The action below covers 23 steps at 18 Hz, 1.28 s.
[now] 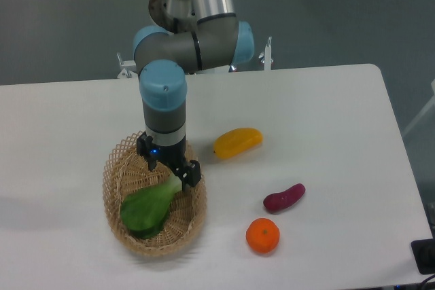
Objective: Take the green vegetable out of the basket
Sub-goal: 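Lower the gripper onto the bok choy stem and close on it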
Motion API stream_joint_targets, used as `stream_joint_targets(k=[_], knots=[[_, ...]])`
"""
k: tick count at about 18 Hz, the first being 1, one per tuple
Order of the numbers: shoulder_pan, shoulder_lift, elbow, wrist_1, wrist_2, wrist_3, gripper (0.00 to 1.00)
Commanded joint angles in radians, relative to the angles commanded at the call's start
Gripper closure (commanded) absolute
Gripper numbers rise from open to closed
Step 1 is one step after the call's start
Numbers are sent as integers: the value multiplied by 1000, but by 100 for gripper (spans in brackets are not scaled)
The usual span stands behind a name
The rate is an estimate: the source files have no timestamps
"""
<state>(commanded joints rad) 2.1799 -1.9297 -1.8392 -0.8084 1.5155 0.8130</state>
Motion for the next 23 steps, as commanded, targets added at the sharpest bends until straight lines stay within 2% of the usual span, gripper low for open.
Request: stream_joint_targets(k=[15,18,19,21,23], knots=[[-9,-64,9,14,9,25,0],[-11,-72,12,17,49,25,0],[-14,-74,15,18,61,25,7],[-14,-72,18,34,65,25,37],[-14,-72,18,35,65,25,56]])
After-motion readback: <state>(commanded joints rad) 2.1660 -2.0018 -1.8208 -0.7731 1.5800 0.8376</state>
